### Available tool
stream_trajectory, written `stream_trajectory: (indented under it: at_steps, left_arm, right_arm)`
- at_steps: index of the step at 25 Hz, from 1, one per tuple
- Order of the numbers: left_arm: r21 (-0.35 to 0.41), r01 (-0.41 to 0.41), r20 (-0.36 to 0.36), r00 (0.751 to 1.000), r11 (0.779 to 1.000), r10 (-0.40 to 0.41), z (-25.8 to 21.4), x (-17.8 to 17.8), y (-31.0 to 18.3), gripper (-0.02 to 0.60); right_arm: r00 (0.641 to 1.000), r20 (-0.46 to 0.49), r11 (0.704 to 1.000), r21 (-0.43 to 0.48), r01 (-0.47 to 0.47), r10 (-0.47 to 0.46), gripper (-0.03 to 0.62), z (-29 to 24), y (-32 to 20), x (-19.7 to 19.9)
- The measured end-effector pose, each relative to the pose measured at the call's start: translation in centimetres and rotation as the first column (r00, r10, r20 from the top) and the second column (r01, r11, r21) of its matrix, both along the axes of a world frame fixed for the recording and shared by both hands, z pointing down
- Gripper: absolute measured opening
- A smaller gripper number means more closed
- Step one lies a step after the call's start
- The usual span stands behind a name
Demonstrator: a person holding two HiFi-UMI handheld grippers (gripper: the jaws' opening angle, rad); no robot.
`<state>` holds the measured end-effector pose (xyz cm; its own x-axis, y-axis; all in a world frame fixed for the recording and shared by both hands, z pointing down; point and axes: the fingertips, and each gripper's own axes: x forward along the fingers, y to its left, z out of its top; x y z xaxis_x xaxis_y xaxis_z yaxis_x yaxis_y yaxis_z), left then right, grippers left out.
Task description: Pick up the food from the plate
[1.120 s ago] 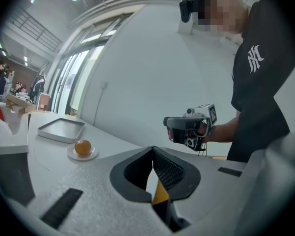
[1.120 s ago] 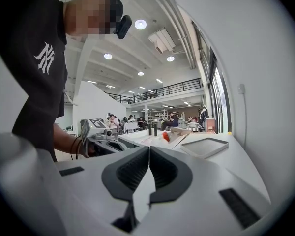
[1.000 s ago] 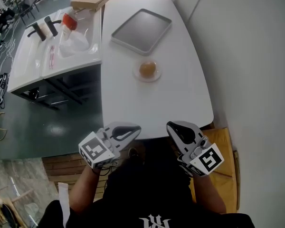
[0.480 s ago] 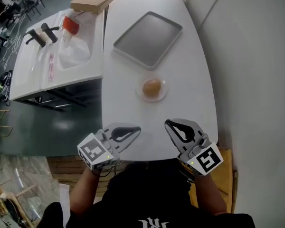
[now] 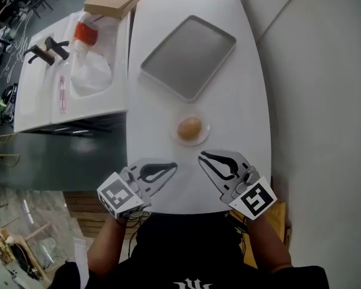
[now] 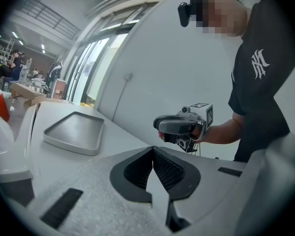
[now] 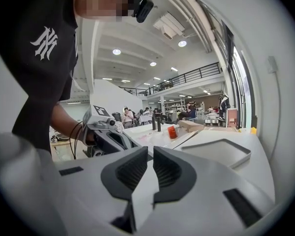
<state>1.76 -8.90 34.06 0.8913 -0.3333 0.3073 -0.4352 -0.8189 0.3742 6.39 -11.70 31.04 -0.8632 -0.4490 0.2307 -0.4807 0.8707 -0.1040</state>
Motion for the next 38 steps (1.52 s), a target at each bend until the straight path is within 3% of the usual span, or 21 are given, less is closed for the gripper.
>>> stream_trajectory:
  at_steps: [3,6,25,30,38]
  left_arm:
    - [-0.013,0.022,0.01,1.0,1.0,-0.022,0.9,0.0,-1.5,0.006]
    - [-0.026,0.039,0.02,0.999,0.999,-0.039,1.7,0.0,-2.3,0.006]
    - [-0.143,0.17,0.035,0.985,0.975,-0.167,9.6,-1.4,-5.6,0.006]
    - [-0.163,0.186,0.038,0.983,0.969,-0.182,10.9,-1.7,-5.6,0.006]
    - [-0.199,0.205,0.054,0.979,0.958,-0.198,12.6,-2.0,-5.8,0.006]
  right_arm:
    - [0.999,-0.012,0.999,-0.021,0.033,-0.033,0.015,1.4,-1.4,-0.2]
    - [0.998,-0.019,0.996,-0.059,0.066,-0.067,0.129,2.7,-2.4,-0.1]
    - [0.957,-0.056,0.958,-0.056,0.281,-0.284,0.322,10.7,-8.4,-2.8]
    - [0.925,-0.099,0.931,-0.033,0.364,-0.366,0.365,12.9,-8.8,-3.4]
    - [0.847,-0.203,0.87,-0.078,0.486,-0.491,0.397,17.9,-8.6,-3.7]
